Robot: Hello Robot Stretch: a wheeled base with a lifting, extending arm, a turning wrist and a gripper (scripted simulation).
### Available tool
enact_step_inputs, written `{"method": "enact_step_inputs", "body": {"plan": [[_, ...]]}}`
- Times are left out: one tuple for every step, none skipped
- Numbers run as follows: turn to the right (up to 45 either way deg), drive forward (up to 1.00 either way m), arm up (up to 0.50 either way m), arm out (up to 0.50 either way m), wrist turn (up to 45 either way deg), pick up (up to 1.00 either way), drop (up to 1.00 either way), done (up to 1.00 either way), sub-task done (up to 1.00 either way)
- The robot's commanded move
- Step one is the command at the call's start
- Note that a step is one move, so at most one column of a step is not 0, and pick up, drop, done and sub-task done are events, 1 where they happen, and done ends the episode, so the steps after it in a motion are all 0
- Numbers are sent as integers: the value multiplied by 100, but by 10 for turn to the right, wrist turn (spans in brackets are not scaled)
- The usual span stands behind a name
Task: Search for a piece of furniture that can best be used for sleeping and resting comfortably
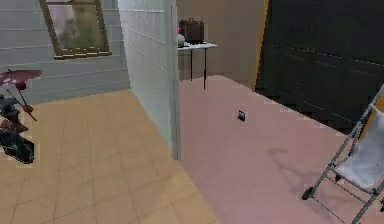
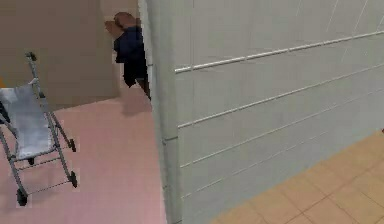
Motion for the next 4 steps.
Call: {"method": "enact_step_inputs", "body": {"plan": [[360,0,0,0,0,0,0,0,0],[0,50,0,0,0,0,0,0,0],[300,0,0,0,0,0,0,0,0],[0,60,0,0,0,0,0,0,0]]}}
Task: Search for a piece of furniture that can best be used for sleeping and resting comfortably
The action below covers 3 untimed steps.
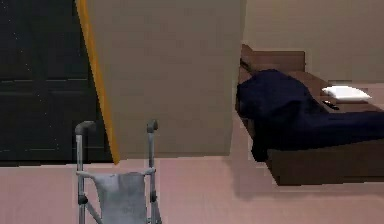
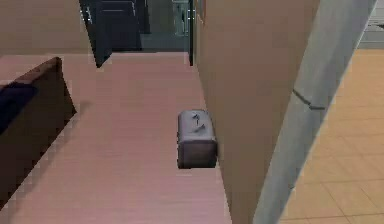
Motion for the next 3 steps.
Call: {"method": "enact_step_inputs", "body": {"plan": [[450,0,0,0,0,0,0,0,0],[150,0,0,0,0,0,0,0,0],[30,0,0,0,0,0,0,0,0]]}}
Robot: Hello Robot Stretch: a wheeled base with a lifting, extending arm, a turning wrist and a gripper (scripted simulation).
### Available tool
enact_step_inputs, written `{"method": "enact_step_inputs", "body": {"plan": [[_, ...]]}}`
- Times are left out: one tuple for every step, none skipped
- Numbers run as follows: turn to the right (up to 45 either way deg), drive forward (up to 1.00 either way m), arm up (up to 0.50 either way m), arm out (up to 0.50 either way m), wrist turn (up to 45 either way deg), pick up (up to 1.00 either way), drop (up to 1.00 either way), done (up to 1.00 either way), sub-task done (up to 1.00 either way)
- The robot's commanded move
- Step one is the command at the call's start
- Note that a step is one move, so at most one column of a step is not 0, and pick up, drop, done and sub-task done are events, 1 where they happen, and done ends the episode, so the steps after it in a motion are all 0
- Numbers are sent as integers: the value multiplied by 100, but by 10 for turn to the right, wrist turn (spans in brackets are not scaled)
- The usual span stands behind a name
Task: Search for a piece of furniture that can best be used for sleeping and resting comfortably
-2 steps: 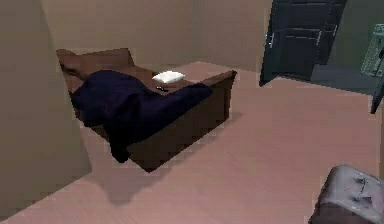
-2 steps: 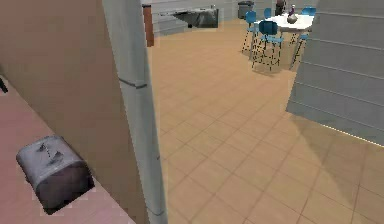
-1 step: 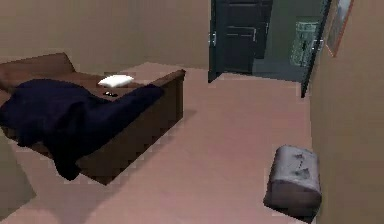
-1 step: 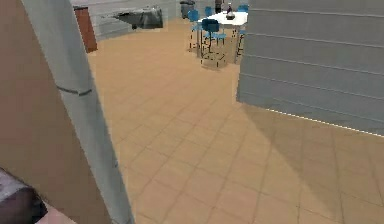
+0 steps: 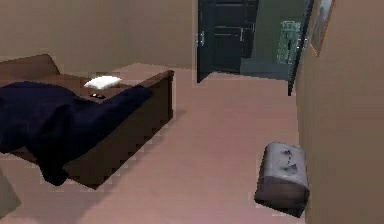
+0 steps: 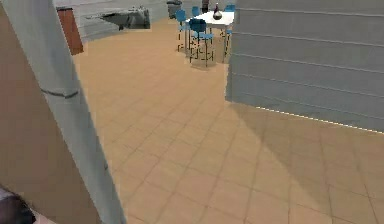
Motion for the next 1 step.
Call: {"method": "enact_step_inputs", "body": {"plan": [[0,100,0,0,0,0,0,0,0]]}}
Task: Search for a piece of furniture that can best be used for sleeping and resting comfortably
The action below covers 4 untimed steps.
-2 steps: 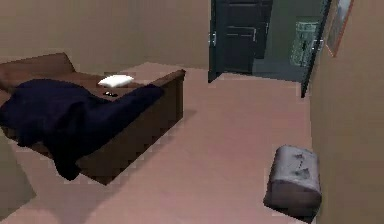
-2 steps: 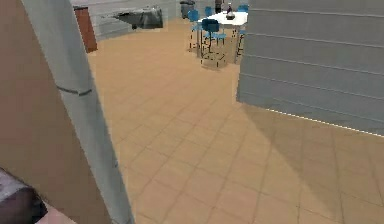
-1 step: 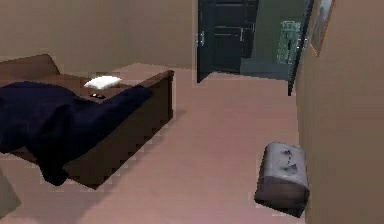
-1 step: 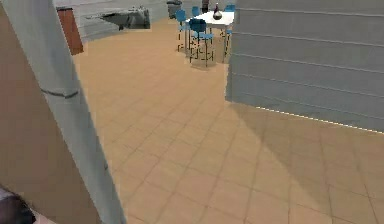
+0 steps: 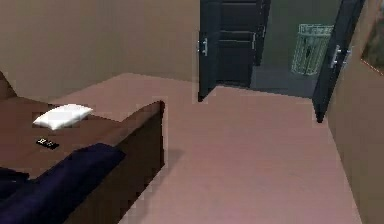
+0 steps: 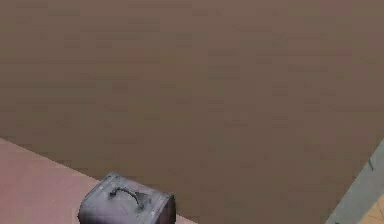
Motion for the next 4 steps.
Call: {"method": "enact_step_inputs", "body": {"plan": [[0,15,0,0,0,0,0,0,0],[210,0,0,0,0,0,0,0,0],[0,100,0,0,0,0,0,0,0],[30,0,0,0,0,0,0,0,0]]}}
